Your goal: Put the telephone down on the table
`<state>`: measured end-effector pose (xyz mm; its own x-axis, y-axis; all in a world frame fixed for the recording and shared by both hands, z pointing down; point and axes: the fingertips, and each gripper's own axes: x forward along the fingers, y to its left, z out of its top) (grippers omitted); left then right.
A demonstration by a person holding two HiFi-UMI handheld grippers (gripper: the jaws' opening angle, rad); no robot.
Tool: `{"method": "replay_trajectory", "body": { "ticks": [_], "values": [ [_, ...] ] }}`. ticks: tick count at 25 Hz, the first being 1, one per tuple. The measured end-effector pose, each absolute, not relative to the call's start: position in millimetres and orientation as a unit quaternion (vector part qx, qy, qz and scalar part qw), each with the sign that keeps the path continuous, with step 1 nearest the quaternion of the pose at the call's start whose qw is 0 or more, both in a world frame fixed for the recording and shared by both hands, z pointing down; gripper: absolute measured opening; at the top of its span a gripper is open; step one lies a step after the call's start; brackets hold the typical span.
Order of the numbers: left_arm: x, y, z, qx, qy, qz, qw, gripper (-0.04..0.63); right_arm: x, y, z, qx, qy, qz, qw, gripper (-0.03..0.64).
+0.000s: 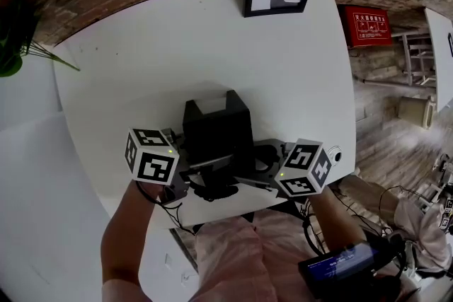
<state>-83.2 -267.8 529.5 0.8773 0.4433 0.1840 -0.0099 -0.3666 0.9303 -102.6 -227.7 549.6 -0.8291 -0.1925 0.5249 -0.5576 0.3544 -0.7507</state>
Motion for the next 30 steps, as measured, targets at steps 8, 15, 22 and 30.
{"method": "replay_trajectory", "body": {
  "ticks": [8,15,22,30],
  "values": [
    [-86,-268,529,0.792,0.148,0.224,0.548,0.17,-90,-236,543,0.255,-0.808,0.502,0.175,0.25],
    [-86,-268,534,0.801,0.141,0.247,0.527,0.171,-85,-238,538,0.267,-0.811,0.491,0.17,0.245],
    [-86,-273,536,0.795,0.111,0.242,0.545,0.205,-81,-236,532,0.272,-0.815,0.485,0.164,0.241],
    [-91,-281,543,0.792,0.049,0.272,0.545,0.336,-79,-233,529,0.277,-0.817,0.478,0.163,0.238]
  ]
}}
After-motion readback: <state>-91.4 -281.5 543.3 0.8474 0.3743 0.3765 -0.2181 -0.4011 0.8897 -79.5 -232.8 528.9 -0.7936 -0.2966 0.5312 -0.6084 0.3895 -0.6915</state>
